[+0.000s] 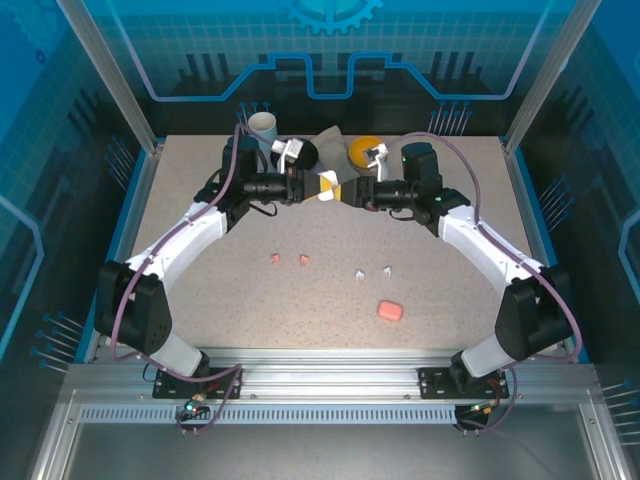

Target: Insert the wireless bluetooth earbuds into the charging case

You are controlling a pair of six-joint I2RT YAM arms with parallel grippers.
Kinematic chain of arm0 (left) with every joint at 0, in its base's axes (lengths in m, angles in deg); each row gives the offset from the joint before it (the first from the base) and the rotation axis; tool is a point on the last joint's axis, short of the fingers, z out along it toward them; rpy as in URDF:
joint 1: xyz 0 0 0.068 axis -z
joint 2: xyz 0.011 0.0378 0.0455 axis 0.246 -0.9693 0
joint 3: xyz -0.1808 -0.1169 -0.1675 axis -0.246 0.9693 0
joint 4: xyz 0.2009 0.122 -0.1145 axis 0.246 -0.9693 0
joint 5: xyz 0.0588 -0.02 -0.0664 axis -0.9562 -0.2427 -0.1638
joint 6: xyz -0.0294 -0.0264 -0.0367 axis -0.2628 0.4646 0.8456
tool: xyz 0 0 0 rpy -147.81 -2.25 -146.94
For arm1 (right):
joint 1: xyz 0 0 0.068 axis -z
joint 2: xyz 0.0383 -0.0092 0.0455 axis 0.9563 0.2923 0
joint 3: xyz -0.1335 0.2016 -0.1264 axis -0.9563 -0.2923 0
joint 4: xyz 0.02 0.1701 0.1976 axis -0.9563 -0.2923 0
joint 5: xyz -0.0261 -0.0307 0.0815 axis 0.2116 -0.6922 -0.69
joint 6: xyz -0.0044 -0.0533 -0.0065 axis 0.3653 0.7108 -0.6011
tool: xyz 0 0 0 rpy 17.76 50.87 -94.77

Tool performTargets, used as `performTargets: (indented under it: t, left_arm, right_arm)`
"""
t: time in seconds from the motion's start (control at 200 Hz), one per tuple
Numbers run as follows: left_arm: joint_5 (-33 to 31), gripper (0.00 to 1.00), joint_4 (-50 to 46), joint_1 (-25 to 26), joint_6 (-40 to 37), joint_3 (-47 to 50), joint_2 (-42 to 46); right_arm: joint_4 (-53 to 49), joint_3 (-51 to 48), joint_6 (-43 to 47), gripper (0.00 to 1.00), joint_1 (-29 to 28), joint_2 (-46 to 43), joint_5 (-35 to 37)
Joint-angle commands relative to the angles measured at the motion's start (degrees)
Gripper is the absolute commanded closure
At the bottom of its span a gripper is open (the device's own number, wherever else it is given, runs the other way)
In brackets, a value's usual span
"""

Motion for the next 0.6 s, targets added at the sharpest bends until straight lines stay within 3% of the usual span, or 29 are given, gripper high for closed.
performTargets:
  t: [0.0, 0.08, 0.255, 0.31, 0.39, 0.45, 0.595]
  left_arm:
    - [-0.2, 1.0, 1.8, 0.7, 0.5, 0.4, -0.7]
    - [-0.5, 1.0, 1.9, 0.7, 0.5, 0.5, -0.7]
    - [-1.8, 0.99, 2.3, 0.7, 0.7, 1.0, -0.3]
    - [-2.2, 0.87, 2.0, 0.7, 0.5, 1.1, -0.2]
    - [-2.6, 0.55, 1.0, 0.7, -0.2, 1.0, 0.2]
    - [-3.0, 0.39, -0.5, 0.6, -1.3, 0.8, 0.7]
    - [-2.3, 0.19, -5.6, -1.4, -4.6, -0.7, 2.1]
  right_arm:
    - [1.6, 2.6, -0.3, 0.63, -0.7, 1.1, -0.3]
    - [1.5, 3.0, -0.3, 0.69, -0.7, 1.5, -0.2]
    - [0.3, 3.6, 0.5, 1.0, -0.7, 2.0, -0.1]
    - [-1.1, 4.5, 1.5, 1.0, -0.7, 2.3, 0.1]
    - [-4.2, 6.4, 3.8, 1.0, -0.7, 2.8, 0.6]
    - [-7.1, 8.0, 6.0, 1.0, -0.7, 3.2, 1.2]
    - [-16.1, 12.7, 14.0, 1.0, -0.3, 4.5, 3.6]
